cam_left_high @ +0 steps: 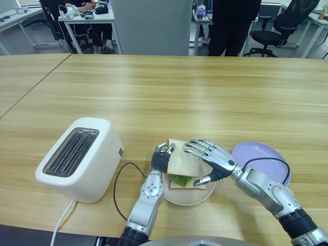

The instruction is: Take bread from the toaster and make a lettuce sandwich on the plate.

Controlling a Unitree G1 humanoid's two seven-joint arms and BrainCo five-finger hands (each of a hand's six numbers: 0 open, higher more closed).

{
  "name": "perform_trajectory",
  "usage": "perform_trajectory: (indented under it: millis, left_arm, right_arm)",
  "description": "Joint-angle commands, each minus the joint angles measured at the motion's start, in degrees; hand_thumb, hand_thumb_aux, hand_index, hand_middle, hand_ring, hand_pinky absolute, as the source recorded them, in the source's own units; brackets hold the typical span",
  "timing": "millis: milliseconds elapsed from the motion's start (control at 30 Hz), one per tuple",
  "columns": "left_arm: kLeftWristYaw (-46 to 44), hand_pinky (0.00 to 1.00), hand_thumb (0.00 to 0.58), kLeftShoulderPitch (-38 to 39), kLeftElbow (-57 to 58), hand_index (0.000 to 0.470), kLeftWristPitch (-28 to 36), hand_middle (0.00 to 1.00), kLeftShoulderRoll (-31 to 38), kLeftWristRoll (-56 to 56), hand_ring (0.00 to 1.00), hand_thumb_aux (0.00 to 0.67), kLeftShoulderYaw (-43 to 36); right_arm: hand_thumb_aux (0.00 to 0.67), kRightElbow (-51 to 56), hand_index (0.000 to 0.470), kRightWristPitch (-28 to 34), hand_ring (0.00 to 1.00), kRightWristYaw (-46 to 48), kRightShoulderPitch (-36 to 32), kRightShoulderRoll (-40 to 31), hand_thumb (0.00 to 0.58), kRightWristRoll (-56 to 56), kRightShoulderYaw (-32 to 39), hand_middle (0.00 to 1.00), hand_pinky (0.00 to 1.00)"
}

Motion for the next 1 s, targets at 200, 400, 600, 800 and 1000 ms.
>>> perform_trajectory:
  millis: [200, 400, 600, 800, 1000]
  left_arm:
    - [-0.2, 1.00, 0.580, 0.5, 1.4, 0.460, 0.7, 1.00, -5.4, 0.9, 1.00, 0.670, -2.7]
    - [0.4, 1.00, 0.580, 1.1, 0.9, 0.460, 3.0, 1.00, -4.9, 1.8, 1.00, 0.670, -2.9]
    - [0.7, 1.00, 0.580, 2.8, -0.9, 0.460, 4.4, 1.00, -4.8, 2.4, 1.00, 0.670, -3.0]
    - [1.2, 1.00, 0.580, 3.7, -1.9, 0.460, 6.1, 1.00, -4.6, 3.5, 1.00, 0.670, -3.3]
    - [1.6, 1.00, 0.580, 4.6, -1.9, 0.460, 6.8, 1.00, -4.9, 4.1, 1.00, 0.670, -3.6]
  right_arm:
    - [0.000, -3.7, 0.000, 1.6, 0.00, 2.2, 1.5, -1.0, 0.000, 0.5, 0.1, 0.00, 0.00]
    - [0.000, -6.2, 0.000, 2.0, 0.00, 4.5, 3.1, -1.4, 0.000, 1.4, 0.3, 0.00, 0.00]
    - [0.000, -7.3, 0.000, 1.3, 0.00, 7.1, 5.1, -1.4, 0.000, 3.0, 1.7, 0.00, 0.00]
    - [0.000, -2.4, 0.000, 1.3, 0.00, 10.4, 7.9, -0.8, 0.000, 5.4, 4.6, 0.00, 0.00]
    - [0.000, 2.1, 0.000, 3.8, 0.00, 17.0, 9.6, 0.4, 0.000, 12.9, 5.6, 0.00, 0.00]
